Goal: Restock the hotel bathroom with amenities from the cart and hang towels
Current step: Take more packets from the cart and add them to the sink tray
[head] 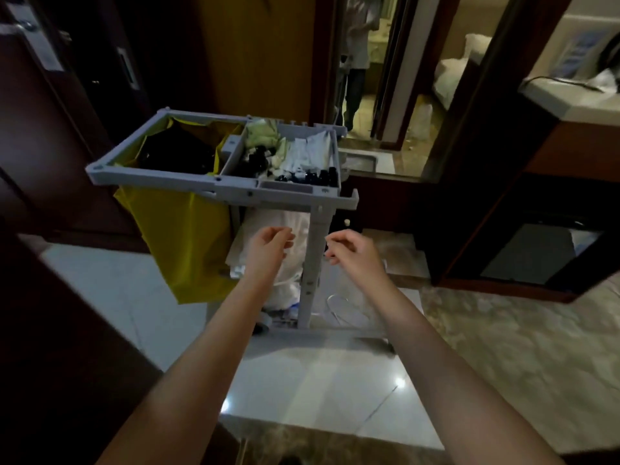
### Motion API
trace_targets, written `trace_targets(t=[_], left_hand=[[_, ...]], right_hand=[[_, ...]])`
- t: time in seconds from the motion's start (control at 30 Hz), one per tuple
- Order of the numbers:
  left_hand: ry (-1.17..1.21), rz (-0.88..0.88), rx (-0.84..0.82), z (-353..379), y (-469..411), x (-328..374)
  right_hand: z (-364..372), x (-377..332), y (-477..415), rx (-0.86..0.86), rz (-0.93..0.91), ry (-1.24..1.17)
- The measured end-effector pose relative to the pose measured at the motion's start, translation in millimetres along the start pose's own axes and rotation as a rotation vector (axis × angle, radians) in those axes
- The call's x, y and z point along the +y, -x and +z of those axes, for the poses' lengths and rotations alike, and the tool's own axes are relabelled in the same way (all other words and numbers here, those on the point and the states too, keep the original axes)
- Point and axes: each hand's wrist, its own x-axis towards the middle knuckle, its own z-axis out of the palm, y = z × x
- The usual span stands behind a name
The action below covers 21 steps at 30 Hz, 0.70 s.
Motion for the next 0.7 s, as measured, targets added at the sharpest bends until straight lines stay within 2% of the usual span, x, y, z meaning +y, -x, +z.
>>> trace_targets(t=[0.2, 0.43, 0.7], left_hand=[[-0.062, 0.044, -0.01, 23.1, -100.3, 22.8], [-0.144, 0.081, 0.15, 40.8, -212.8, 25.6], [-0.291, 0.064, 0.284, 53.7, -305.0, 27.4]], right_hand=[[4.0, -7.5, -112.5, -0.054, -0.008, -0.002], [17.2, 0.1, -245.3, -0.186, -0.089, 0.017], [32.2, 4.0, -355.1, -0.352, -0.04, -0.001]])
